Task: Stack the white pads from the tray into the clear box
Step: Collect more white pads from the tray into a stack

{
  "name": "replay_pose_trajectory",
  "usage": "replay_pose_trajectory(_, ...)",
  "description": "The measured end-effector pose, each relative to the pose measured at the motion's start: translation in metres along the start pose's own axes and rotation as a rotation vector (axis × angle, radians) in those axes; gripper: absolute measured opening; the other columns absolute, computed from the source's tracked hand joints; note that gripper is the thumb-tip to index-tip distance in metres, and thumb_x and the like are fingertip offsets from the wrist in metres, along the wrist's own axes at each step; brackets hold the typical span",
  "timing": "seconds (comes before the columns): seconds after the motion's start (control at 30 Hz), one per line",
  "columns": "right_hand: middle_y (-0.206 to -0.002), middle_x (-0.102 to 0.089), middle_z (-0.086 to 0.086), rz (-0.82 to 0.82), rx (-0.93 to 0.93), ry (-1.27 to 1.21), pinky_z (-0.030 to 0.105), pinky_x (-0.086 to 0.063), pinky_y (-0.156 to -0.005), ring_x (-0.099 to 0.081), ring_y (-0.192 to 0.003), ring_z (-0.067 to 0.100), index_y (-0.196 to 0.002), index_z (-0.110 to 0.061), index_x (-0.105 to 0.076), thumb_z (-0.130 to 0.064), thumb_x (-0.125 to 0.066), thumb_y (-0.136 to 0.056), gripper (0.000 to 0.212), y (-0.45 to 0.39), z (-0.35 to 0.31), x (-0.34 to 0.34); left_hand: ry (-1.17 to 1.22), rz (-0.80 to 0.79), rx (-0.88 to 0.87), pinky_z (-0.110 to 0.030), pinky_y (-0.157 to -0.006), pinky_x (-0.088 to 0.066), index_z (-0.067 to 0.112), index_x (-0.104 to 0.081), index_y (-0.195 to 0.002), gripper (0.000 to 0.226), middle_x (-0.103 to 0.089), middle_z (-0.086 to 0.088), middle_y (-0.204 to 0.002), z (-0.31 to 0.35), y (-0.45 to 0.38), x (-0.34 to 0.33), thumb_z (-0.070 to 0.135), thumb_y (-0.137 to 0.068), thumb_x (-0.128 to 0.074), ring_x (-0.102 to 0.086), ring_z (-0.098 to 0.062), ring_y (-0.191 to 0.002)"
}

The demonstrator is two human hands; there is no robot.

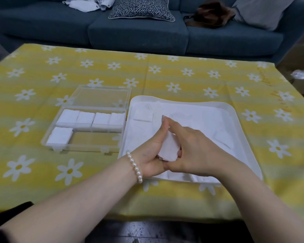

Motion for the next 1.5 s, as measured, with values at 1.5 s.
replay_pose_trajectory(1.5, -0.131, -0.048, -0.006, 0.038, 0.018, -0.085, 0.026, -0.036, -0.096, -0.041, -0.121, 0.009, -0.146, -0.042, 0.0, -0.033, -0.078, -0.065, 0.113, 0.002, -0.007, 0.005, -0.02, -0.093, 0.09, -0.043, -0.112, -0.024, 0.02, -0.067, -0.106, 0.084, -0.059, -0.004, -0.114, -0.008, 0.001, -0.009, 0.087, -0.062, -0.043, -0.049, -0.027, -0.121)
Point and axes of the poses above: each hand's wrist, its own y-axis away from the middle knuckle, its own x-axis out of the back of the hand, z = x × y, the point moved 10 cm from there along -y, towards the middle knuckle
